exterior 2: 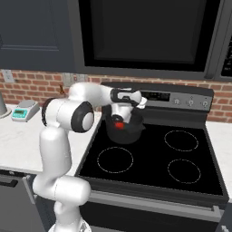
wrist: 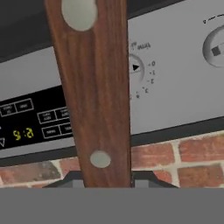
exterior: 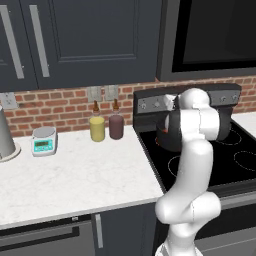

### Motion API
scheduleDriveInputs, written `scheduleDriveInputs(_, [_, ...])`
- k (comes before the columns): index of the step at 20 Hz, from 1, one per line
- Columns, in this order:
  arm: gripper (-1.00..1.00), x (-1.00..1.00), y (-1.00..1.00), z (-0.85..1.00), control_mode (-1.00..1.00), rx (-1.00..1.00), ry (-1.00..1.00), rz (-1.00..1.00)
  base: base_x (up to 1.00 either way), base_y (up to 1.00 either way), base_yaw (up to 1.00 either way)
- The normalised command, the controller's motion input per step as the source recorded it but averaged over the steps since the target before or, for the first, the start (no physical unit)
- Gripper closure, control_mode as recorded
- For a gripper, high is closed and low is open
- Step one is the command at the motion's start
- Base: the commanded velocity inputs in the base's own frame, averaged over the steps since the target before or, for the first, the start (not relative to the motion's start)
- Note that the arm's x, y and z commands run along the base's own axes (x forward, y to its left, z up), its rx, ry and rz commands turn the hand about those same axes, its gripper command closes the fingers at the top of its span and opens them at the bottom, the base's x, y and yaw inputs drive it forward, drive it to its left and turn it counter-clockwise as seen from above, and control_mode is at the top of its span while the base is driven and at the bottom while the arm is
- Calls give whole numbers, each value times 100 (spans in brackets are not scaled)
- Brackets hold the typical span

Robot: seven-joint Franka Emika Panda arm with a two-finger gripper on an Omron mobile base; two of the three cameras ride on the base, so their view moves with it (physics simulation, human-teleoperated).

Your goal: Put the tomato and broccoli in the pot. Retrieve the spatula and lightly stir the vegetables in the pot.

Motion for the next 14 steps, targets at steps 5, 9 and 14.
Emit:
scheduleDriveInputs(5, [100, -51, 22, 13, -100, 8, 0, -5, 0, 0, 0])
scheduleDriveInputs(9, [100, -27, 13, 28, -100, 0, -6, -8, 0, 0, 0])
scheduleDriveInputs(14, [100, -39, 2, 56, -100, 0, -16, -9, 0, 0, 0])
